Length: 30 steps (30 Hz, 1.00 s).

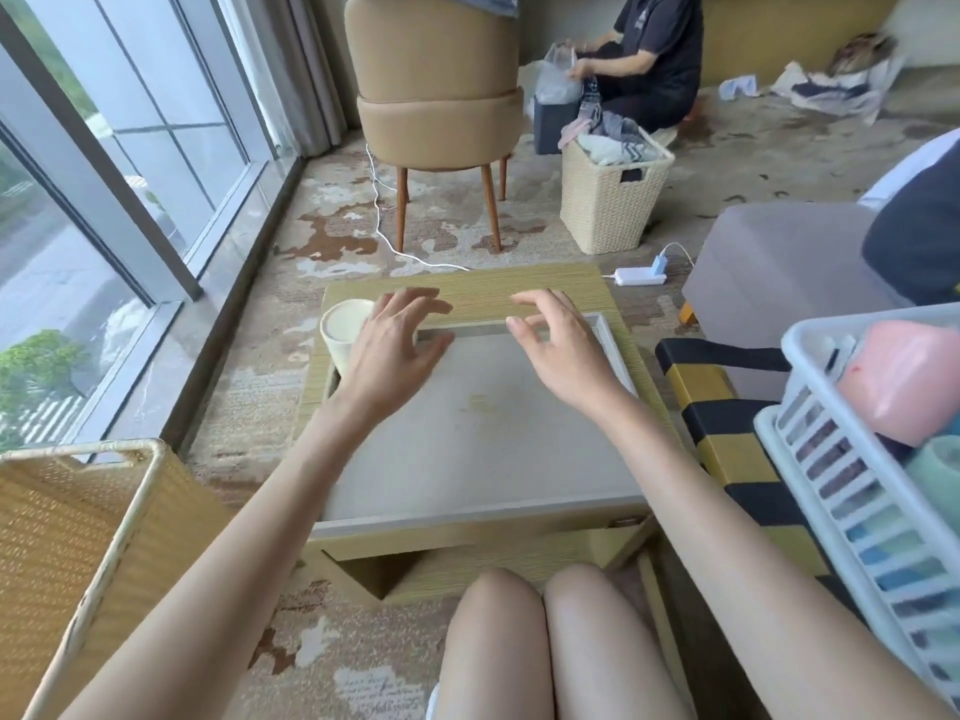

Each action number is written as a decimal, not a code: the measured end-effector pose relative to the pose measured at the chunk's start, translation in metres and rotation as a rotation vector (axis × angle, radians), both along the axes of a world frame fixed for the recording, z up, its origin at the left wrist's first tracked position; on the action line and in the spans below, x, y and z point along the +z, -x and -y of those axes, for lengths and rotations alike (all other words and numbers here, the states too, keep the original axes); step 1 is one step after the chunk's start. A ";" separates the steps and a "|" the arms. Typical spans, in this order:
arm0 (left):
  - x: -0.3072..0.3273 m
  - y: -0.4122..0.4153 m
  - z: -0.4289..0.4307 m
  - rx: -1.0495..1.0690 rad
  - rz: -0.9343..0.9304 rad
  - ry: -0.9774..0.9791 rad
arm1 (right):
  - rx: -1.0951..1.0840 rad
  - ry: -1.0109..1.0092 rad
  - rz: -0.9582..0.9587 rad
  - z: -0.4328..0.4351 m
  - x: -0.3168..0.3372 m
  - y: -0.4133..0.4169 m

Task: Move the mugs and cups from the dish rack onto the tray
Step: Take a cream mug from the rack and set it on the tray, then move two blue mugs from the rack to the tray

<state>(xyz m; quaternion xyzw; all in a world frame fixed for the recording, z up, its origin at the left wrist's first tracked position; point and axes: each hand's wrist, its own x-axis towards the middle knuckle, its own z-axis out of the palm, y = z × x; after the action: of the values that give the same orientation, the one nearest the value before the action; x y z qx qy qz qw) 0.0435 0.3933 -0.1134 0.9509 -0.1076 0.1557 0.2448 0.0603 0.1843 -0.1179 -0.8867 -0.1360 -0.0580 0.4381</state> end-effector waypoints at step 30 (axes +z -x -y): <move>-0.002 0.091 0.350 -0.772 -0.062 0.121 | -0.410 0.427 -0.342 0.331 0.045 0.224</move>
<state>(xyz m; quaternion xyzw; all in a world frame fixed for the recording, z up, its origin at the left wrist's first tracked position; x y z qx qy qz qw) -0.0477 0.0437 -0.1150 0.8286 -0.4404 0.0295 0.3443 -0.1633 -0.1463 -0.0729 -0.9642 0.1113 0.0346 0.2382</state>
